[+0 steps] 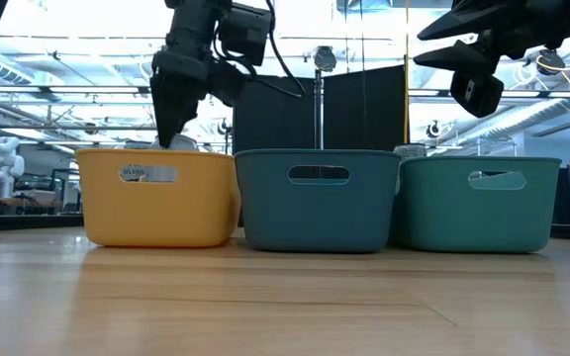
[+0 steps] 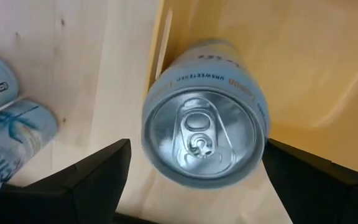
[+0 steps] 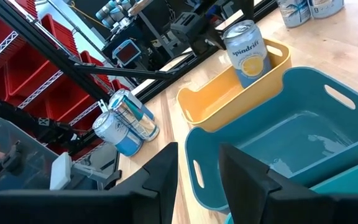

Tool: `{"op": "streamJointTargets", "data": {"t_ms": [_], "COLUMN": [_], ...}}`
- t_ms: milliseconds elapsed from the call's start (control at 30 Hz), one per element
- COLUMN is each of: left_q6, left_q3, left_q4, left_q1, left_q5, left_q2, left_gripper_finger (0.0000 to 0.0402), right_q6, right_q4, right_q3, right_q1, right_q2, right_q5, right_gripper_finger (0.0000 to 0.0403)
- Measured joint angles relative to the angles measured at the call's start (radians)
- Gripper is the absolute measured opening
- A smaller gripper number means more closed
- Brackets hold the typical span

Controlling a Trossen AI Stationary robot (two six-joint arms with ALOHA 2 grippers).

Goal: Sort soda cans
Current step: Put the blue-white soda can into the yellow bin

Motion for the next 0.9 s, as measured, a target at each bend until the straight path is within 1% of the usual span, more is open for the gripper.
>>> {"op": "streamJointTargets", "data": {"t_ms": [167, 367, 500, 767, 833, 900], "left_q6": [0.007, 0.01, 0.06, 0.091, 0.136, 0.19], "left_q3": [0.058, 0.121, 0.165, 0.253, 0.274, 0.289], "left_q4": [-0.054, -0.055, -0.08, -0.118, -0.123, -0.12], "left_q1": [0.0, 0.0, 0.0, 0.0, 0.0, 0.0], "left_q5": [0.0, -0.001, -0.006, -0.071, -0.072, -0.072], "left_q2": [0.0, 0.0, 0.0, 0.0, 0.001, 0.0], "left_gripper_finger": [0.0368, 0.0368, 0.0368, 0.0368, 0.0368, 0.0368], "right_q6": [-0.002, -0.002, -0.002, -0.002, 0.006, 0.028], "right_q4": [0.0, 0.0, 0.0, 0.002, 0.004, 0.009], "right_q3": [0.0, 0.0, 0.0, 0.0, 0.0, 0.0], "right_q1": [0.0, 0.0, 0.0, 0.0, 0.0, 0.0], "right_q2": [0.0, 0.0, 0.0, 0.0, 0.0, 0.0], "right_q5": [0.005, 0.005, 0.005, 0.005, 0.025, 0.077], "right_gripper_finger": [0.0107, 0.0107, 0.0107, 0.0107, 0.0107, 0.0107]}}
